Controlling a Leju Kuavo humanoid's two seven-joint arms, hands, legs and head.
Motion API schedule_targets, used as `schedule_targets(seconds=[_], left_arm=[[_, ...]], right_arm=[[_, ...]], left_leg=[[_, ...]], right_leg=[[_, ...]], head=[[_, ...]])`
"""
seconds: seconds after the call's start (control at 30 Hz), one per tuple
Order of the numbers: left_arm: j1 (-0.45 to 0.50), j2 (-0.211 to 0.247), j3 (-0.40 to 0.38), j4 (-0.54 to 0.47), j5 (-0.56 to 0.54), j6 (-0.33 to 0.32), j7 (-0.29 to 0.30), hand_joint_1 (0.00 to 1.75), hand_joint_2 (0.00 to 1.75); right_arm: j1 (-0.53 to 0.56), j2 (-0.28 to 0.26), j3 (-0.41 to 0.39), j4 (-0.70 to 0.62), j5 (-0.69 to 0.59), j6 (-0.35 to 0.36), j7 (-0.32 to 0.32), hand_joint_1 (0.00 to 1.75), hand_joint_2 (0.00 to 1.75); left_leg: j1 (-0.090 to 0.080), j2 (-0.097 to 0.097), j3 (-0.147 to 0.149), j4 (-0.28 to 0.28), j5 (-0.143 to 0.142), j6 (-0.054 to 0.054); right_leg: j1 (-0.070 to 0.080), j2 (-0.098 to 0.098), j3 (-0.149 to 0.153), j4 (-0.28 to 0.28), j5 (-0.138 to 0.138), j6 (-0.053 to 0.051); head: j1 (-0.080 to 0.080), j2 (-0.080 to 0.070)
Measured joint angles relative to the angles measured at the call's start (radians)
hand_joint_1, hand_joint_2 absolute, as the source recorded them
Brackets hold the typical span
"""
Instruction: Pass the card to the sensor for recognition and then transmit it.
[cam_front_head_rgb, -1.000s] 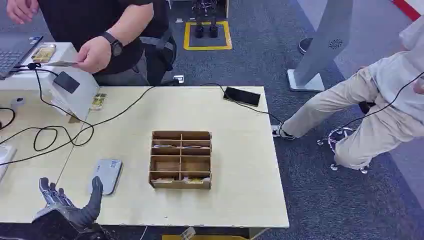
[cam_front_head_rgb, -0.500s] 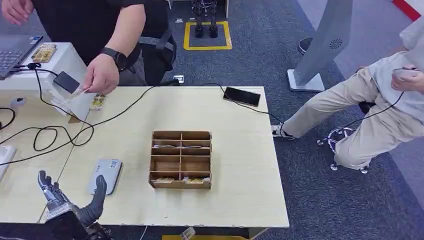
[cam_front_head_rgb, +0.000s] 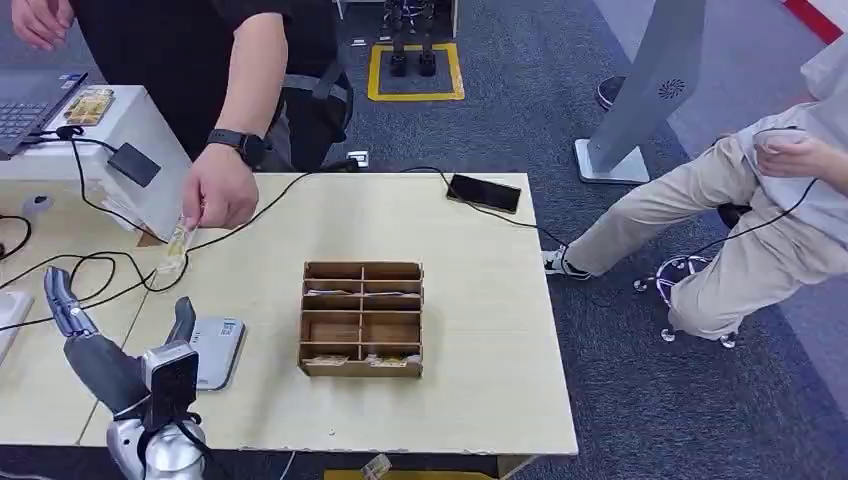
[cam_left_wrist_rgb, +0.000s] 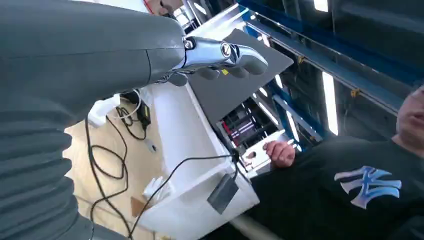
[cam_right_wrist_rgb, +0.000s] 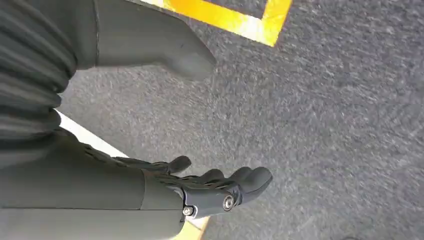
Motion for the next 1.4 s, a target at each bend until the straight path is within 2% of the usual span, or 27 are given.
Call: schedule_targets(seconds=[0.17,0.37,0.4,0.43,0.6,0.9,1.4], left_arm=[[-0.071,-0.004,0.054,0.039,-0.075,0.0,0.011,0.0,1.75],[-0.113,-0.01,0.093,0.071,-0.08,0.0,0.007,0.0,1.75],[-0.115,-0.01,0.094,0.075,-0.079,0.0,0.003,0.1,1.75],[-0.117,-0.011,0.094,0.079,-0.074,0.0,-0.001,1.71,1.75],[-0.119,-0.012,0.094,0.085,-0.076,0.0,-0.031,1.75,1.75],[-0.119,-0.012,0.094,0.086,-0.063,0.0,-0.048,1.75,1.75],[-0.119,-0.013,0.094,0.086,-0.017,0.0,-0.051,1.75,1.75]], right_arm=[[-0.006,-0.005,0.006,0.02,-0.013,0.0,-0.003,0.0,1.75],[-0.014,-0.01,0.02,0.039,-0.031,0.0,-0.003,0.0,1.75],[-0.014,-0.01,0.021,0.041,-0.031,0.0,-0.003,0.0,1.75],[-0.015,-0.01,0.022,0.042,-0.032,0.0,-0.003,0.0,1.75],[-0.016,-0.011,0.028,0.048,-0.041,0.0,-0.01,0.0,1.75],[-0.017,-0.012,0.03,0.054,-0.045,0.0,-0.012,0.0,1.75],[-0.017,-0.012,0.03,0.055,-0.057,0.0,-0.012,0.0,1.75]], left_leg=[[0.0,0.0,0.0,0.0,0.0,0.0],[0.0,0.0,0.0,0.0,0.0,0.0],[0.0,0.0,0.0,0.0,0.0,0.0],[0.0,0.0,0.0,0.0,0.0,0.0],[0.0,0.0,0.0,0.0,0.0,0.0],[0.0,0.0,0.0,0.0,0.0,0.0],[0.0,0.0,0.0,0.0,0.0,0.0]], right_leg=[[0.0,0.0,0.0,0.0,0.0,0.0],[0.0,0.0,0.0,0.0,0.0,0.0],[0.0,0.0,0.0,0.0,0.0,0.0],[0.0,0.0,0.0,0.0,0.0,0.0],[0.0,0.0,0.0,0.0,0.0,0.0],[0.0,0.0,0.0,0.0,0.0,0.0],[0.0,0.0,0.0,0.0,0.0,0.0]], head=[[0.0,0.0],[0.0,0.0],[0.0,0.0],[0.0,0.0],[0.0,0.0],[0.0,0.0],[0.0,0.0]])
